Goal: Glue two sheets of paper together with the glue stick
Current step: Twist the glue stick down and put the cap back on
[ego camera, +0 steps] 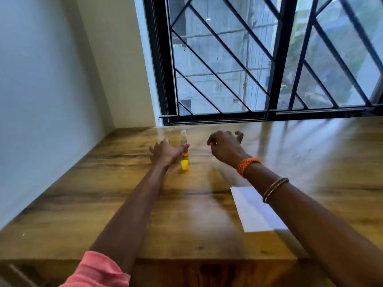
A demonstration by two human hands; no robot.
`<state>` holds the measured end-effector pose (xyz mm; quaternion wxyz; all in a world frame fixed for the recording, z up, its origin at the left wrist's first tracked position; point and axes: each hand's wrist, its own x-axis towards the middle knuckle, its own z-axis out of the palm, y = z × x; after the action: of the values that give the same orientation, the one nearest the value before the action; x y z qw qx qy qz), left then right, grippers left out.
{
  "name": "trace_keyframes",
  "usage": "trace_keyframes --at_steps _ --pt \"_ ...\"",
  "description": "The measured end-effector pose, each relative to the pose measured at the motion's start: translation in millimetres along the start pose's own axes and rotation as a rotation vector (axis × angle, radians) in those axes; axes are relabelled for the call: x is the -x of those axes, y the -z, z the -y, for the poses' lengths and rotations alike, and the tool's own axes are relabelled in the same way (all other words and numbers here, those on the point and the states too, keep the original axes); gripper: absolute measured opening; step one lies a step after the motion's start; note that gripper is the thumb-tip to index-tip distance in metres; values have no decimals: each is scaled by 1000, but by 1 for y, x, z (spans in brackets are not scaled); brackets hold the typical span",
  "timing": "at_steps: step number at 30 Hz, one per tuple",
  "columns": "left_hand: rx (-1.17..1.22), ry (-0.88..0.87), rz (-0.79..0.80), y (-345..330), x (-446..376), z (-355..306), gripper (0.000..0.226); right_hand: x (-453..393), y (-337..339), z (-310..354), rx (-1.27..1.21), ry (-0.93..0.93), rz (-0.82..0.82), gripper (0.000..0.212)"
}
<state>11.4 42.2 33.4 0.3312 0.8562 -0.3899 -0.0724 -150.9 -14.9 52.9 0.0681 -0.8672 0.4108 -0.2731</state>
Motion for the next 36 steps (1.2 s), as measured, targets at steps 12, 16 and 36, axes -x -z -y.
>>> trace_keyframes --at_steps 12,16,36 --pt "523 -379 -13 -9 8 -29 62 -7 11 -18 -153 40 -55 25" --pt "556 -467 99 -10 12 -34 39 11 11 -29 -155 87 40 30" --pt "698 -270 15 -26 40 -53 40 27 -1 -29 378 164 -522 31"
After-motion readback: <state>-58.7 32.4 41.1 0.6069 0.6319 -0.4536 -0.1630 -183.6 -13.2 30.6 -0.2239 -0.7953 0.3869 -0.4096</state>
